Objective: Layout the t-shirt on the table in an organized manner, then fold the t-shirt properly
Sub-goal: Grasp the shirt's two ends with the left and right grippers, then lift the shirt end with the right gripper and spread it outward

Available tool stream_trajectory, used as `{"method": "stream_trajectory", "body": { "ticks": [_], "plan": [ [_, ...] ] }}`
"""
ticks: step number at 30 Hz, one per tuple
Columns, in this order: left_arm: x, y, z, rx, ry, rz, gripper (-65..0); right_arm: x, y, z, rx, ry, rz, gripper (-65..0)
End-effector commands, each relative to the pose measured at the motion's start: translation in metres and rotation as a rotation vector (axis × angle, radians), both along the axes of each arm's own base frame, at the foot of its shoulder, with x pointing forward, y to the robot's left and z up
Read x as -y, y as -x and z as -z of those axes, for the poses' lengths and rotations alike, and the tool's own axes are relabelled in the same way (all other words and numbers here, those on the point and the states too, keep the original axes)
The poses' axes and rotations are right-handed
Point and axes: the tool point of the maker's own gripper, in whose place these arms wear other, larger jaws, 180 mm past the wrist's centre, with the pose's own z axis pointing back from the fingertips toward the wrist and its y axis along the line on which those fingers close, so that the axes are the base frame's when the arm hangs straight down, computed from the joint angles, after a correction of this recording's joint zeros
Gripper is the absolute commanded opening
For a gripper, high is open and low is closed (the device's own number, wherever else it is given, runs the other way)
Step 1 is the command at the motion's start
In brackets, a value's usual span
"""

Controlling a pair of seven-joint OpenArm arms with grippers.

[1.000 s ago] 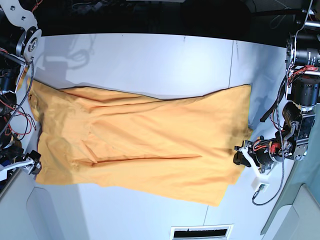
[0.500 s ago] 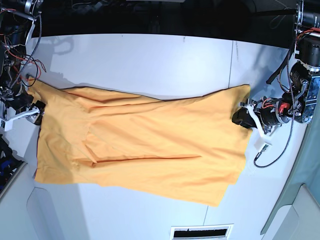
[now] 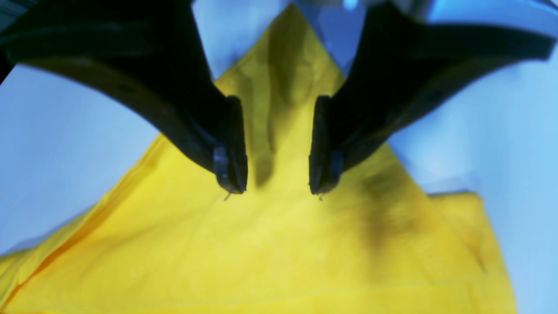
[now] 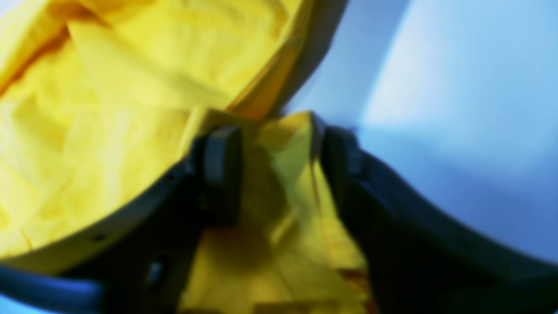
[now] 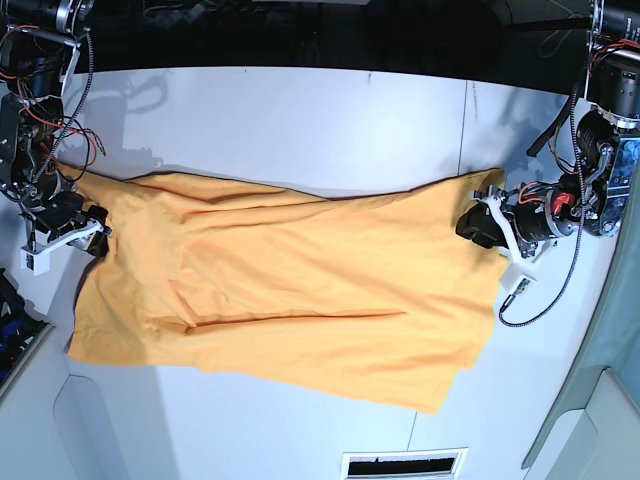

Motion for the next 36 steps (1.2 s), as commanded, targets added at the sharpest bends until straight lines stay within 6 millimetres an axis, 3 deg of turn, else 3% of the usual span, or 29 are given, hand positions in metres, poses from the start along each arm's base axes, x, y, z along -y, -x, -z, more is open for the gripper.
{"method": "stream_trajectory", "body": {
  "ticks": [1, 7, 13, 18, 22, 26, 36],
  "plan": [
    [-0.003, -0.014, -0.016, 0.054, 0.010, -0.005, -37.7, 0.004, -0.016, -0.019, 0.062, 0.013, -0.012, -41.1],
    [-0.001, -0.012, -0.014, 0.042, 0.011, 0.002, -37.7, 0.004, -0.016, -0.019, 0.065, 0.014, -0.012, -65.0],
    [-0.002, -0.017, -0.039, 0.120, 0.025, 0.008, -37.7, 0.011, -0.016, -0.023, 0.071, 0.025, -0.005, -65.0],
    [-0.010, 0.004, -0.047, 0.088, 0.058, -0.030, -37.7, 0.022, -0.021, -0.038, 0.118, 0.018, 0.032, -65.0],
    [-0.022, 0.027, -0.032, 0.052, 0.069, -0.076, -37.7, 0.026, -0.026, -0.057, 0.172, 0.037, 0.034, -65.0],
    [-0.018, 0.054, -0.011, -0.005, 0.064, -0.078, -37.7, 0.023, -0.021, -0.078, 0.226, 0.085, 0.003, -65.0],
    [-0.017, 0.082, 0.027, -0.101, 0.020, -0.094, -37.7, 0.006, 0.035, -0.106, 0.276, 0.211, -0.101, -65.0]
  ]
}}
